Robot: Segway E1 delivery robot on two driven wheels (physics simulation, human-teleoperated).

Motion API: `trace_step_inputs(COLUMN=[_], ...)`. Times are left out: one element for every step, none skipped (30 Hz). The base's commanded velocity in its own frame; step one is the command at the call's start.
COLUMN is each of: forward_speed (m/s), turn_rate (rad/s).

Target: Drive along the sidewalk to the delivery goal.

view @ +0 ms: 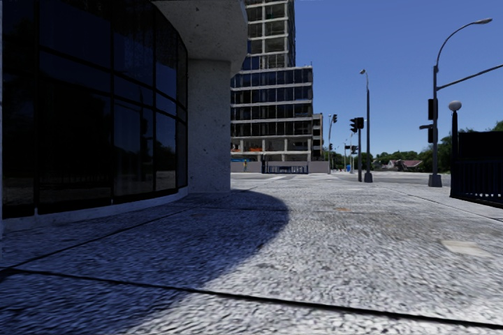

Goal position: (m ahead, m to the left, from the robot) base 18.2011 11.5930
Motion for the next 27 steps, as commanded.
trace_step_inputs(forward_speed=[2.00,2.00,2.00,2.00,2.00,2.00,2.00,2.00,2.00,2.00,2.00,2.00,2.00,2.00,2.00,2.00,2.00,2.00,2.00,2.00,2.00,2.00,2.00,2.00,2.00,2.00,2.00], turn_rate=[0.00,0.00,0.00,0.00,0.00,0.00,0.00,0.00,0.00,0.00,0.00,0.00,0.00,0.00,0.00,0.00,0.00,0.00,0.00,0.00,0.00,0.00,0.00,0.00,0.00,0.00,0.00])
